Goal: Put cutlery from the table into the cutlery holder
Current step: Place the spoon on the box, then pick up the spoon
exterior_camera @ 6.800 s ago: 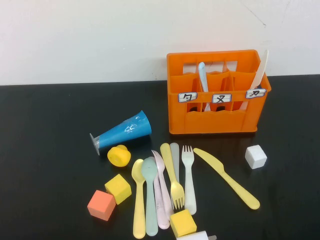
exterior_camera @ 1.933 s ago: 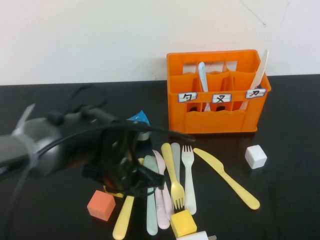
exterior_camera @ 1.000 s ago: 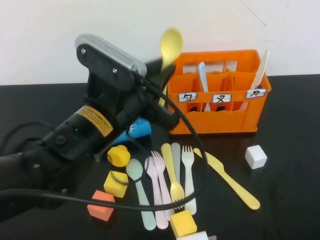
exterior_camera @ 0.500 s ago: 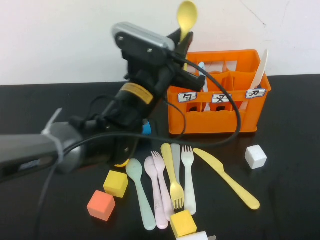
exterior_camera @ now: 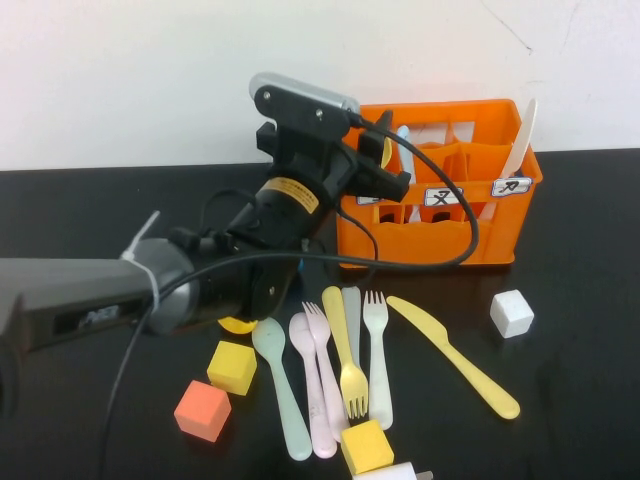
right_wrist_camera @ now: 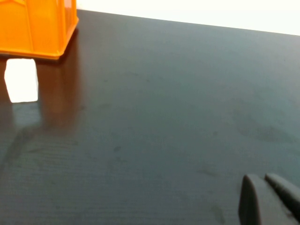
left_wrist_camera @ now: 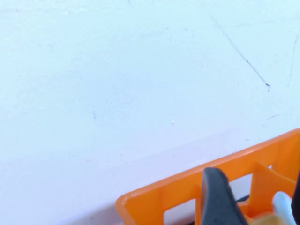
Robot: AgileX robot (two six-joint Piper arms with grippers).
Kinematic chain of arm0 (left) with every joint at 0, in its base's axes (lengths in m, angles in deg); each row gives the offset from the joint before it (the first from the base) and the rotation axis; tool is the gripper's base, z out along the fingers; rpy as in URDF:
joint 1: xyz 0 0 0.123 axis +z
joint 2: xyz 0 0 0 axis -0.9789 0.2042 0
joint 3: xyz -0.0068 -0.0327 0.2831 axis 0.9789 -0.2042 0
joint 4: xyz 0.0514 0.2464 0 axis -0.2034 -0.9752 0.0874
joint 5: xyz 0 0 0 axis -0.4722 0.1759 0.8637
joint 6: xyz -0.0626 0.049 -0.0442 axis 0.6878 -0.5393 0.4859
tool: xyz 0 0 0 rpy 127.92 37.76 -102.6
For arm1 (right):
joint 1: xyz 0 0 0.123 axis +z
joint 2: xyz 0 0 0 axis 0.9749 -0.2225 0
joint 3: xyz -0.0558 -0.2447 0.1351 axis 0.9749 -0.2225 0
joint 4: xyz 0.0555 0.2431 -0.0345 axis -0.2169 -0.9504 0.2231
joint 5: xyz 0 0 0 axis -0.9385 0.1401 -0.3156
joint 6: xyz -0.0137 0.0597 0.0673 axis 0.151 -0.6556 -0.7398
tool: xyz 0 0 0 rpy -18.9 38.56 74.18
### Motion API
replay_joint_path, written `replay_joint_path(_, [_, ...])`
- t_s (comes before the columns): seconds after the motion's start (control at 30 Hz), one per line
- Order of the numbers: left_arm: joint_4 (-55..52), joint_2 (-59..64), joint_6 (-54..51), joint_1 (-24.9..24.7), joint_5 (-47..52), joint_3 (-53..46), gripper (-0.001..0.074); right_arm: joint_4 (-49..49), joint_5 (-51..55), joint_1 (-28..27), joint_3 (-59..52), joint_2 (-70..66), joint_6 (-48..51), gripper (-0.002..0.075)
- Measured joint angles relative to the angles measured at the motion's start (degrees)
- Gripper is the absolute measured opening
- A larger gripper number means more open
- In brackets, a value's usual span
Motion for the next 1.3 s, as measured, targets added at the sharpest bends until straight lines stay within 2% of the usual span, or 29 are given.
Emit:
replay_joint_path(0.1, [-0.79, -3.09, 0.00, 0.00, 5.01, 0.00, 0.0317, 0.00, 0.00, 0.00, 0.00, 0.00, 0.00, -0.0003])
replay_joint_path(0.23, [-5.02, -10.17, 0.61, 0.00, 17.81, 0.00, 0.0301, 0.00, 0.00, 0.00, 0.00, 0.00, 0.00, -0.0003])
replay_joint_path(0.3, [-8.03, -14.00, 2.51, 0.00, 26.41, 0.00, 0.0256, 0.00, 0.00, 0.00, 0.00, 0.00, 0.00, -0.0003])
replay_joint_path(0.5, [-10.40, -23.57, 7.76, -0.10, 57.10, 0.00, 0.0048, 0.00, 0.00, 0.00, 0.00, 0.00, 0.00, -0.0003])
replay_joint_path(0.63, [-5.88, -25.36, 8.58, -0.10, 75.26, -0.10, 0.0010, 0.00, 0.00, 0.00, 0.00, 0.00, 0.00, -0.0003])
replay_joint_path(0.73, [-2.35, -24.80, 8.86, -0.10, 83.43, -0.82, 0.0010, 0.00, 0.00, 0.00, 0.00, 0.00, 0.00, -0.0003])
replay_joint_path(0.8, [-0.97, -23.57, 8.96, -0.19, 86.29, -1.21, 0.0029, 0.00, 0.00, 0.00, 0.00, 0.00, 0.00, -0.0003])
replay_joint_path(0.87, [0.05, -22.30, 8.96, -0.19, 87.66, -1.44, 0.0081, 0.00, 0.00, 0.00, 0.00, 0.00, 0.00, -0.0003])
replay_joint_path(1.03, [2.47, -18.94, 10.42, -0.19, 88.19, -1.65, 0.0314, 0.00, 0.00, 0.00, 0.00, 0.00, 0.00, -0.0003])
replay_joint_path(1.1, [2.98, -17.37, 13.06, -0.19, 88.19, -1.65, 0.0366, 0.00, 0.00, 0.00, 0.00, 0.00, 0.00, -0.0003])
replay_joint_path(1.3, [3.24, -13.10, 22.88, -0.19, 87.96, -1.65, 0.0407, 0.00, 0.00, 0.00, 0.00, 0.00, 0.00, -0.0003])
